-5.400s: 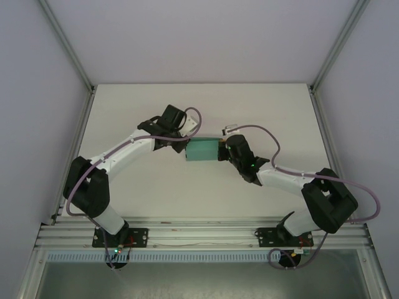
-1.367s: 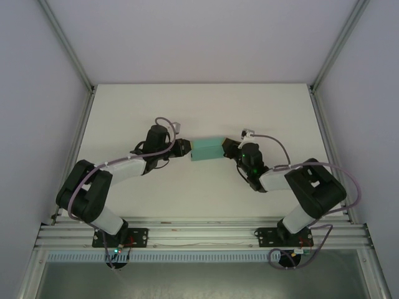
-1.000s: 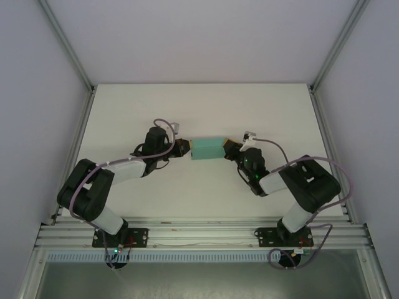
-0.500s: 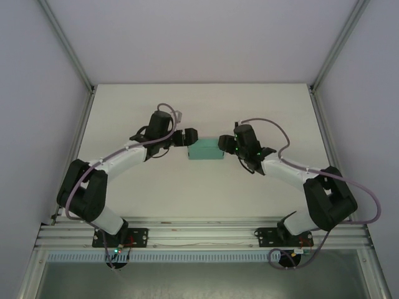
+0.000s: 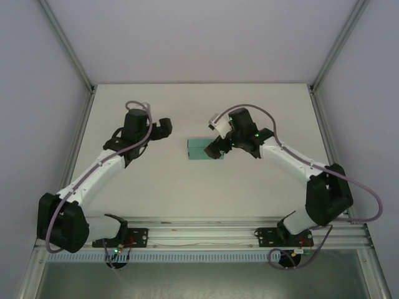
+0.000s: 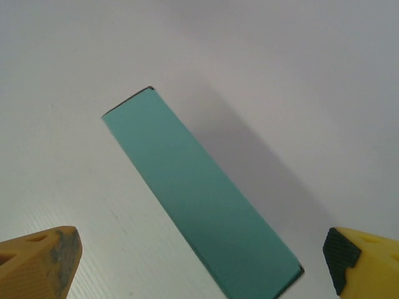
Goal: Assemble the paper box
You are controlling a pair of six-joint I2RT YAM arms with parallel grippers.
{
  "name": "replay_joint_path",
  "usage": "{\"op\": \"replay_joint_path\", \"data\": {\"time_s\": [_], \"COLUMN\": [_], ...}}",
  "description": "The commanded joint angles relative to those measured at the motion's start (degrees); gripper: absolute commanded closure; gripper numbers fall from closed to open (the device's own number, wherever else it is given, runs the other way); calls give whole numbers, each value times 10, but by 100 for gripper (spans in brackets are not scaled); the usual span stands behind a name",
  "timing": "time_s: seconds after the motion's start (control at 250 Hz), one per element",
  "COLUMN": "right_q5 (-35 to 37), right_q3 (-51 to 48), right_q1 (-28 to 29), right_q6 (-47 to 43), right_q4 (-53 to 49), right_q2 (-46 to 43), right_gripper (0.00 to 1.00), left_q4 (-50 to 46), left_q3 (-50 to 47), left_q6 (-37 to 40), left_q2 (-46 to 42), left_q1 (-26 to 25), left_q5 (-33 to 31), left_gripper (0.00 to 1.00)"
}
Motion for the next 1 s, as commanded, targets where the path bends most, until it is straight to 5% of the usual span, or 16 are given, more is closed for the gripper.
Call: {"op": "replay_joint_path", "data": {"time_s": [0.0,0.16,0.6,0.692,0.767,0.999], "right_q5": [-31,-26,122,167,195,243], "right_q3": [58,160,288,284,277,231], "right_q1": [2,6,41,53,60,74], "right_q6": [-183,-267,-310,-309,-308,-306], "right_q4": [-97,-202,-303,-283,-261,-167], "right_q2": [57,150,276,277,271,213], "right_gripper": [0,4,26,32,47,62], "left_q4": [-23,-43,-68,-74,-77,-90], "left_q3": [-49,-89,-122,-118,-117,-120], "left_q6": [-29,-46,-42,-43,-43,-44], "left_q2": [-13,-22,-98,-106,-112,-140], "left_q1": [9,17,20,20,20,20], "left_q5": [-45,-55,-95,-102,-104,-114], "left_gripper": [0,0,0,0,0,0]}}
